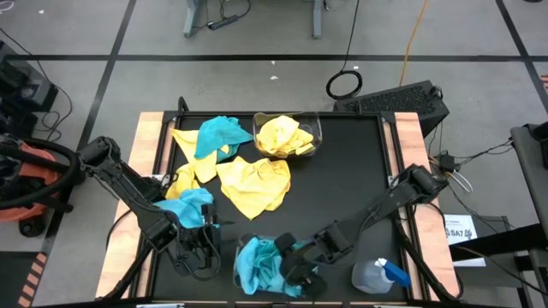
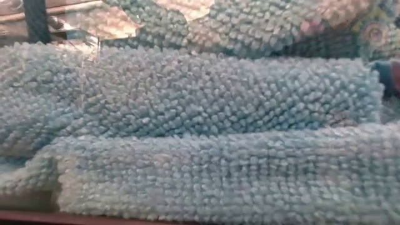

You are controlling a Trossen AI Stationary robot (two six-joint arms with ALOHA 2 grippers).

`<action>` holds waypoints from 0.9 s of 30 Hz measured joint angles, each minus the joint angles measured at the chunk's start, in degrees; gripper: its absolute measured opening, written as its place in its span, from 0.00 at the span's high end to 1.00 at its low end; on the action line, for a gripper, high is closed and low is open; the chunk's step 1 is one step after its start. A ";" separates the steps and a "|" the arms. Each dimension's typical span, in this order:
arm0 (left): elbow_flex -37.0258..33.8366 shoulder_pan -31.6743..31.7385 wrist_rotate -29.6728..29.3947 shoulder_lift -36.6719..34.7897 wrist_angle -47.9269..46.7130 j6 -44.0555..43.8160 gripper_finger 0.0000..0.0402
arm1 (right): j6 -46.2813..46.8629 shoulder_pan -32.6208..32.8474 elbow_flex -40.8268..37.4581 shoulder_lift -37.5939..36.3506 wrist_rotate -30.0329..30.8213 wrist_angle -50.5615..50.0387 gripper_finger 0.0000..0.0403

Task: Sort microfiber towel by color & place in baskets
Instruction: Put the blue towel into the bottom transparent bin

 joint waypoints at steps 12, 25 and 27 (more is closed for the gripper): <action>0.00 0.00 -0.01 0.00 0.01 1.16 0.43 | -0.25 0.50 0.02 -4.95 4.15 -0.67 0.45; 0.02 0.00 -0.02 0.00 -0.01 1.48 0.43 | -2.64 0.61 0.02 -1.10 -0.58 -0.22 0.96; 0.02 0.00 -0.02 0.01 -0.01 1.48 0.43 | -2.57 0.29 0.03 0.89 -0.67 -0.40 0.99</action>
